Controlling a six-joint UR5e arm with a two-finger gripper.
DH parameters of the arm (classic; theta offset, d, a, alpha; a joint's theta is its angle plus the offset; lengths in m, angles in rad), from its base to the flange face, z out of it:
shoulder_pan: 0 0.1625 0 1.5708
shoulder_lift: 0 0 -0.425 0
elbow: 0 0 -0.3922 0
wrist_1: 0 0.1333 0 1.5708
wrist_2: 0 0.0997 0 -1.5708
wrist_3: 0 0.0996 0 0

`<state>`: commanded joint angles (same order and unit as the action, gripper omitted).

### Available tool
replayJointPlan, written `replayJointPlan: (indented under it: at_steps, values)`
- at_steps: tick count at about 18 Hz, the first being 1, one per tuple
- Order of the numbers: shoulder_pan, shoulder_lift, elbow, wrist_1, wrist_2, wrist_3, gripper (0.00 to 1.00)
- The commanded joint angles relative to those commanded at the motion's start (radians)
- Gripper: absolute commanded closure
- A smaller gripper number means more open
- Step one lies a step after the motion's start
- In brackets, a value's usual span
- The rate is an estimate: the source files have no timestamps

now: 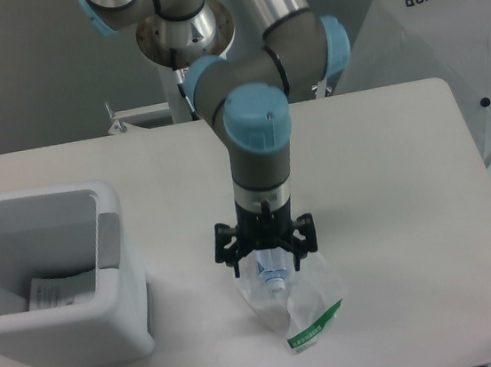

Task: Place the trash in the trash can
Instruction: 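Lower the open gripper down onto the clear plastic bottle, then close the gripper around the clear plastic bottle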

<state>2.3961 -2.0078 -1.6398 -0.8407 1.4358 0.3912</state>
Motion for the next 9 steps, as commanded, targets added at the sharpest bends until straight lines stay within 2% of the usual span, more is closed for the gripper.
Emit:
replayJointPlan:
  at_steps: [4, 9]
  values:
    - [-0.026, -0.066, 0.002, 0.002, 0.069, -0.008, 0.00]
    - [-0.032, -0.098, 0.003, 0.009, 0.101, -0.002, 0.00]
